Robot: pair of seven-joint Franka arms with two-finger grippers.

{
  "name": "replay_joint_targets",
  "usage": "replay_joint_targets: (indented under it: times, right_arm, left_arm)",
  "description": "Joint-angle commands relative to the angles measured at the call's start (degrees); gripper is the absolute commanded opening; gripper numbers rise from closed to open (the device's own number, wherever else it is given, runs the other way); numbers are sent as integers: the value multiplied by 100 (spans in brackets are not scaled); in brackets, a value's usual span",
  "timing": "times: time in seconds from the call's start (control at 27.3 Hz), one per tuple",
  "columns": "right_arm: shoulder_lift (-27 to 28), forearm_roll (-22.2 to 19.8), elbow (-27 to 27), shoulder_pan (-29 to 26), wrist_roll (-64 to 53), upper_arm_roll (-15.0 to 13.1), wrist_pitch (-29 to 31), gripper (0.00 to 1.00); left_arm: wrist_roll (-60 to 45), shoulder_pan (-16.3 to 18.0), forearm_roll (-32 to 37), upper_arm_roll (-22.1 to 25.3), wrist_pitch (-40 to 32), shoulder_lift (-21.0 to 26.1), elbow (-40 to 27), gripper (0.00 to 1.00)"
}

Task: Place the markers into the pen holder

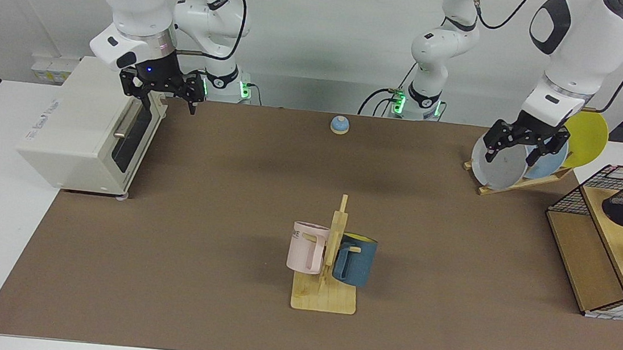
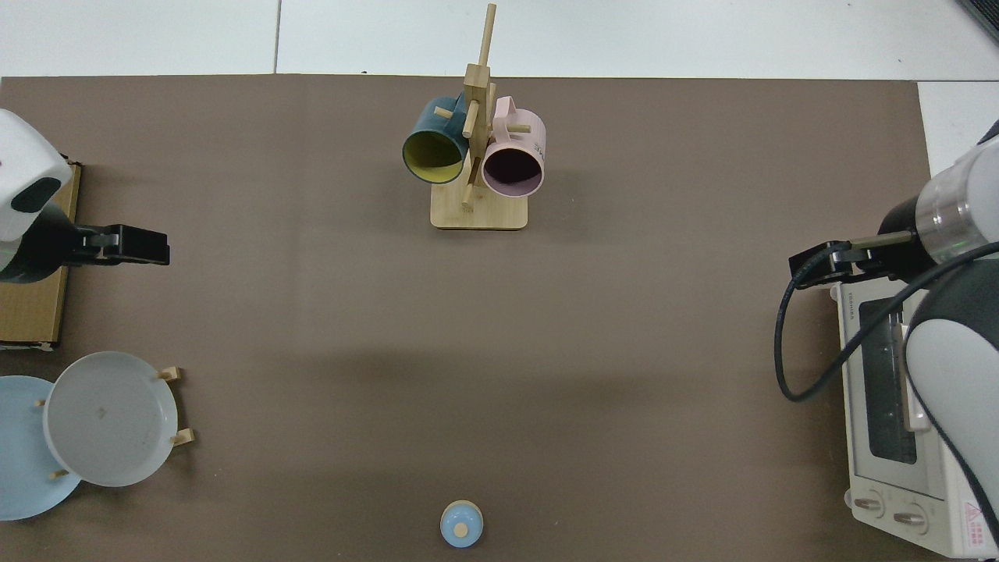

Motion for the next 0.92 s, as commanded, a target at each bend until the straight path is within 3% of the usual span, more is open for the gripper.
replay_joint_targets:
  times: [0.0,0.15,0.37,0.62,0.73,0.88]
  right_arm:
    - [-55,108,-13,-104,-7,58,-39,100]
    - [-55,108,-13,-104,-15,67,-39,100]
    - [-55,108,-13,-104,-15,58,-39,100]
    - [-55,108,-13,-104,-15,58,-39,100]
    - [-55,108,-13,-104,-15,58,-39,100]
    - [-55,108,-13,-104,-15,58,-39,100]
  left_arm:
    - [-55,8,-60,-11,-90,-95,-10,100]
    - [-46,-360,-51,330,-98,-113,-10,100]
    - [-55,-1669,-42,1692,-160,-157,-2,100]
    - [-55,-2592,-33,2501,-239,-209,34,100]
    - [-37,-2892,-25,2853,-274,-236,34,100]
    - [-133,-3077,-104,2933,-196,-192,42,100]
